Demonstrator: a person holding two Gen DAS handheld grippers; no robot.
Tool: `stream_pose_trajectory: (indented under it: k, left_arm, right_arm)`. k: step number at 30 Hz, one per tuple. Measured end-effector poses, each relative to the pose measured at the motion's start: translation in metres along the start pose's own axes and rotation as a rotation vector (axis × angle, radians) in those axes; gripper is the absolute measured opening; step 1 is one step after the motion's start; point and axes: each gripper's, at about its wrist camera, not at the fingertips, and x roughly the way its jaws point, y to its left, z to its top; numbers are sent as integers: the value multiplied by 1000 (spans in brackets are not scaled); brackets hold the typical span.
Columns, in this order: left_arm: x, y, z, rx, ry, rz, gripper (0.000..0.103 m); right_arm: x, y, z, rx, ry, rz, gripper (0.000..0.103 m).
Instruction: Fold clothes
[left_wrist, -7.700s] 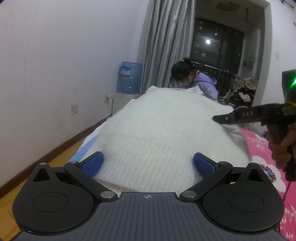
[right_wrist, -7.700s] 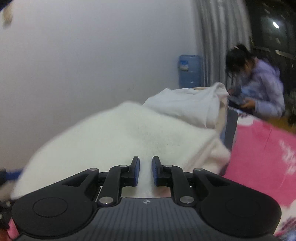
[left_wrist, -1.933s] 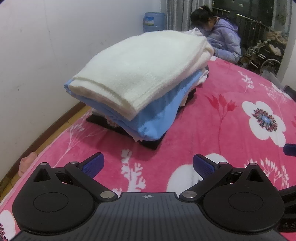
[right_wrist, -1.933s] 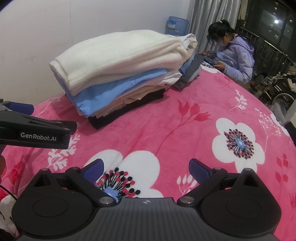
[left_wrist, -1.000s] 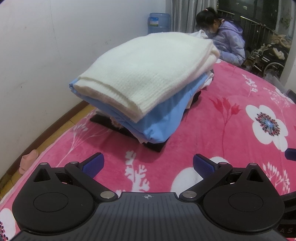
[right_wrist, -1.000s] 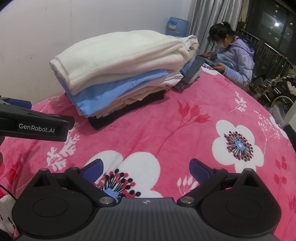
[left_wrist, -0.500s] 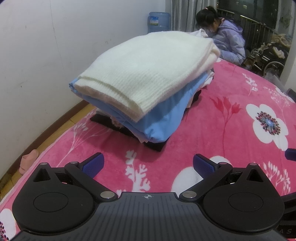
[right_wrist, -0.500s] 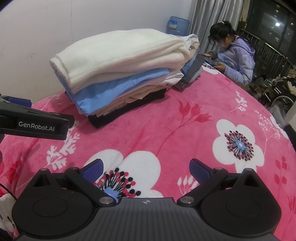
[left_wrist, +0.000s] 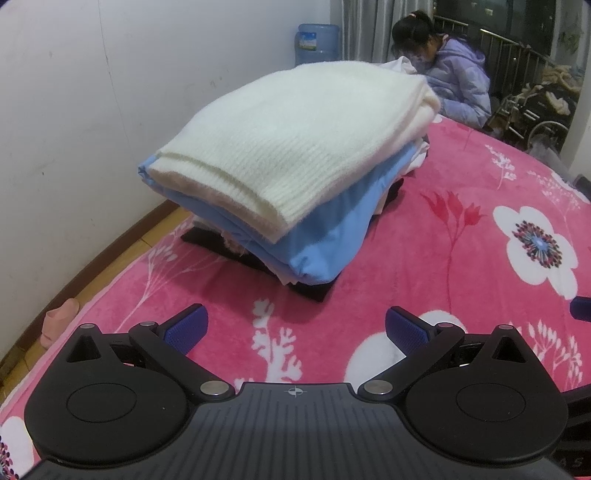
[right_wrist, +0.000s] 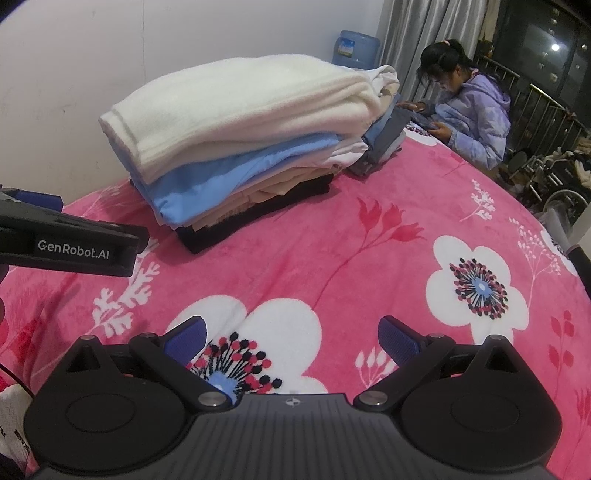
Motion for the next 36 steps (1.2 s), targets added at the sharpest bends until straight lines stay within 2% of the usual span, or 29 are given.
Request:
stream_pose_trajectory:
  k: [36]
  left_arm:
    - [2, 0, 0, -6, 11, 3, 103]
  right_arm:
    - [3, 0, -1, -3, 6, 2, 102]
